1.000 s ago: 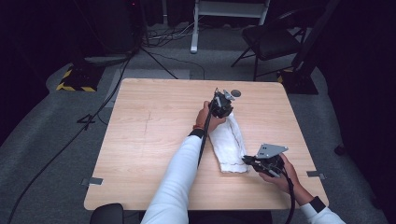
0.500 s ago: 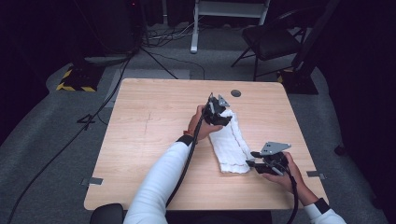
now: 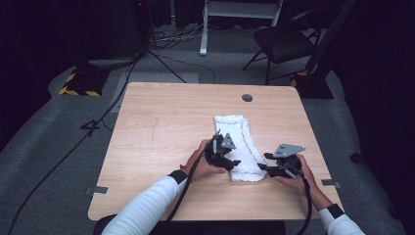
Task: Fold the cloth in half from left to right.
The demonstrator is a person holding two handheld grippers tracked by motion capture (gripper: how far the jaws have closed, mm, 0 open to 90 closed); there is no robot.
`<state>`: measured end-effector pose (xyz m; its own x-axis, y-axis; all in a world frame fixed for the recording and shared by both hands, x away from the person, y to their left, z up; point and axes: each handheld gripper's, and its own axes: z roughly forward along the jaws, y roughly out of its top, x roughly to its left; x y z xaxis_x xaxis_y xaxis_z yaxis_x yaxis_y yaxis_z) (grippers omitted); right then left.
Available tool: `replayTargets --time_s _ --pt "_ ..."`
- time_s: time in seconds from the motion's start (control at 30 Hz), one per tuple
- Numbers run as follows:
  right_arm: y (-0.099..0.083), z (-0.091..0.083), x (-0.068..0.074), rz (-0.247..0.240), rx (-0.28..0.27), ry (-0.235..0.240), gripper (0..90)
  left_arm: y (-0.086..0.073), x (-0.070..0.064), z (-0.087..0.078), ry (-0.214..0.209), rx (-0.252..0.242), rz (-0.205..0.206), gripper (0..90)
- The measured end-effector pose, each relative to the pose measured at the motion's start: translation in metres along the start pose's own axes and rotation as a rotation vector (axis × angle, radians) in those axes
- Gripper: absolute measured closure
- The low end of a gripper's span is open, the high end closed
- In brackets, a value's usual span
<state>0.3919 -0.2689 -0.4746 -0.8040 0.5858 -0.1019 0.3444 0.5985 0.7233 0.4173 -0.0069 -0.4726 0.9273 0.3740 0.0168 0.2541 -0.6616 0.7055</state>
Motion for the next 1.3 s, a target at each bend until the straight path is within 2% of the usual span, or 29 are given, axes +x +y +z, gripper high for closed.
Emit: replayTargets --time_s 0.07,0.2,0.27,0.5,0.6,0.7,0.97,1.3 --pt "0.001 0.006 0.001 -0.011 0.012 0.011 47.2 0.0 -0.006 0.003 -0.006 0.035 0.038 34.1" --pt "0.004 0.021 -0.001 -0.016 0.044 0.022 43.2 -0.005 -0.009 0.009 -0.016 0.064 0.035 35.2" --pt "0.004 0.024 -0.003 -0.007 0.049 0.029 42.1 -0.009 -0.009 0.012 -0.021 0.082 0.047 36.2" --pt "0.002 0.027 -0.007 0.04 0.044 0.063 41.9 -0.012 -0.008 0.01 -0.042 0.095 0.053 36.9" --pt "0.002 0.027 -0.005 0.046 0.042 0.072 42.8 -0.018 -0.01 0.007 -0.042 0.079 0.047 37.1" --pt "0.003 0.028 -0.001 0.051 0.041 0.086 43.4 -0.024 -0.012 0.001 -0.047 0.072 0.048 37.7" --pt "0.008 0.03 0.02 0.017 0.048 0.131 43.7 -0.04 -0.021 -0.014 -0.047 0.067 0.04 38.3" --pt "0.012 0.029 0.041 -0.004 0.054 0.124 44.8 -0.056 -0.031 -0.026 -0.034 0.033 0.01 38.9"
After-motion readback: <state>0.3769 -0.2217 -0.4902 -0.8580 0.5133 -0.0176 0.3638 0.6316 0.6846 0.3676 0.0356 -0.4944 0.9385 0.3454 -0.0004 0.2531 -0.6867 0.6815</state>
